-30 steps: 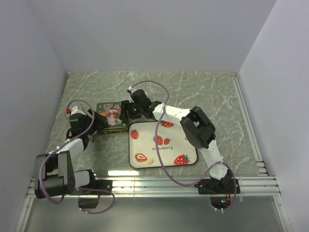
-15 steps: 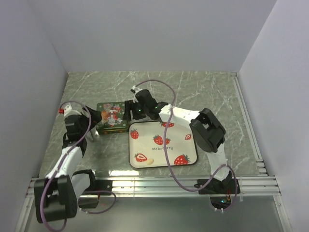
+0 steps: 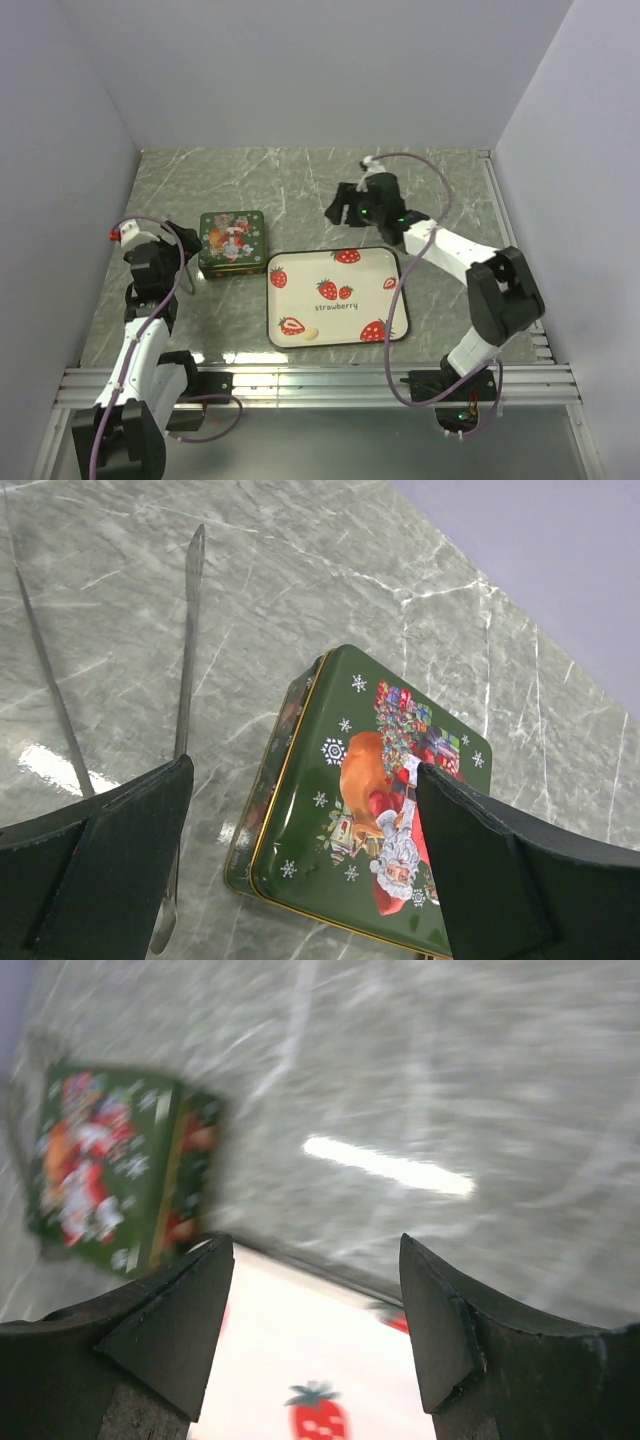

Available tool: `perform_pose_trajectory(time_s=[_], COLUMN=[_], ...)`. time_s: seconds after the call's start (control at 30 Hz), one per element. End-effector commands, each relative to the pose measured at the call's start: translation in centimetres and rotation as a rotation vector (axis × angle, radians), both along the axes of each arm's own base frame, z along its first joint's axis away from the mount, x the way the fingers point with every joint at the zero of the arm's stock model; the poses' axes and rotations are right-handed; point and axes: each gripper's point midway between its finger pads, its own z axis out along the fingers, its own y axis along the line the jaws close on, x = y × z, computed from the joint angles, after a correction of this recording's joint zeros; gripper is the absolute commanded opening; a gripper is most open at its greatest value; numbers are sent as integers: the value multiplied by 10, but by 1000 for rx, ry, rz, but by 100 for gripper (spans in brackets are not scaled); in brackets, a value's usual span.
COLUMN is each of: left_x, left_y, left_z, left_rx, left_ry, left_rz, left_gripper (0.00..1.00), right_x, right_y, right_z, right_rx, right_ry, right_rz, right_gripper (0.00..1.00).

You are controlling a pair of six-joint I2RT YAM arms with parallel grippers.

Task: Pack the chocolate

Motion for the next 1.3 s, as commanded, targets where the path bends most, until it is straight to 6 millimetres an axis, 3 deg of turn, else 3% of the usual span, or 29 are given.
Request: perform_pose_trajectory(time_s=[0.0, 0.2, 0.33, 0.57, 0.7, 0.8, 1.27], left_x=[4, 1, 1, -1, -2, -2, 1], left_y=[7, 3, 0, -4, -6, -8, -12], left_z=[31, 57, 80, 100, 105, 108, 121], left_rx=[45, 22, 18, 21, 25, 35, 65], left_ry=[-59, -121, -164, -198, -211, -221, -248], left_rz=[17, 11, -1, -21, -29, -41, -67], left_gripper=[99, 99, 99, 100, 99, 99, 99], right_x=[9, -1, -17, -50, -73, -88, -109], right_y=[-43, -115, -149, -202, -221, -233, -255], right_z=[35, 58, 67, 90, 117, 122, 118], right_rx=[20, 4, -26, -45, -31, -38, -66], right_ry=[-121, -189, -217, -285, -357, -380, -383], right_rz=[-112, -295, -382, -523, -583, -619, -681], right_gripper=[74, 74, 74, 76, 77, 79, 82])
